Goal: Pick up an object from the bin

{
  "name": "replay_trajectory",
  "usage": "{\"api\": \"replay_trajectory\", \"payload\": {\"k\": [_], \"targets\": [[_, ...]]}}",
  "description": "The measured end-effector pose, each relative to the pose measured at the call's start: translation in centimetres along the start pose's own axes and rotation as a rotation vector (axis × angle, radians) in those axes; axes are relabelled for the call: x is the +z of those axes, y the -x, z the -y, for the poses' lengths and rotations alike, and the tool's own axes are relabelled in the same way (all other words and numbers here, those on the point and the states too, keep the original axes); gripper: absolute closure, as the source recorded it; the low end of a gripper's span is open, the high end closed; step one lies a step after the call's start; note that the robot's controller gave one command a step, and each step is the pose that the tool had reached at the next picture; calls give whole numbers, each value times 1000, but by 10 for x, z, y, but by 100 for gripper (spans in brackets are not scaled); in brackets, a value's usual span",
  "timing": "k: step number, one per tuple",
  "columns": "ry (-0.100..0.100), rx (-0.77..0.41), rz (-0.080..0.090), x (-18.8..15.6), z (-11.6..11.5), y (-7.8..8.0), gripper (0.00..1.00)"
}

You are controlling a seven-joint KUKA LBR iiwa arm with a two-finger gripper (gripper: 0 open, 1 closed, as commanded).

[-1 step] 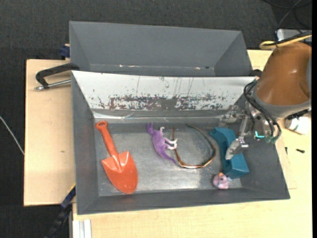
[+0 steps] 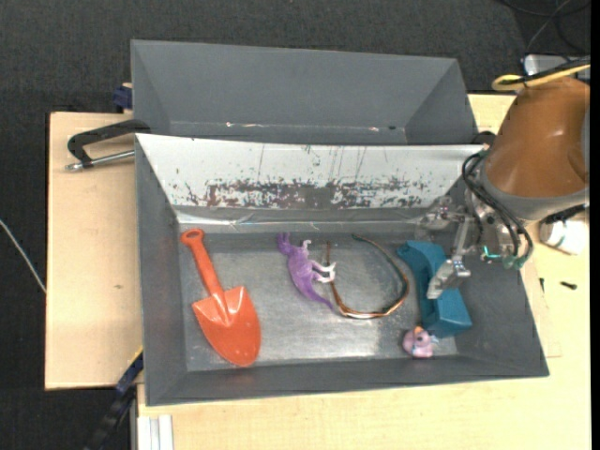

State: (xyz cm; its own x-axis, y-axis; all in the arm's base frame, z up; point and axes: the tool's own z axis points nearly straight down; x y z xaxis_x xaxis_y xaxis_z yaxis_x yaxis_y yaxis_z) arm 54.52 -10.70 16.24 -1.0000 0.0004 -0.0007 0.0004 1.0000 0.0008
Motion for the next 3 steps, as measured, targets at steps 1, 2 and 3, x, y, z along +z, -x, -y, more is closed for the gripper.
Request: {"api": "replay_trajectory", "payload": {"k": [1, 2, 3], "targets": [[-1, -53, 5, 46, 21, -6, 100], [-1, -53, 5, 46, 21, -6, 100], [-1, -50, 5, 46, 21, -6, 100]]}}
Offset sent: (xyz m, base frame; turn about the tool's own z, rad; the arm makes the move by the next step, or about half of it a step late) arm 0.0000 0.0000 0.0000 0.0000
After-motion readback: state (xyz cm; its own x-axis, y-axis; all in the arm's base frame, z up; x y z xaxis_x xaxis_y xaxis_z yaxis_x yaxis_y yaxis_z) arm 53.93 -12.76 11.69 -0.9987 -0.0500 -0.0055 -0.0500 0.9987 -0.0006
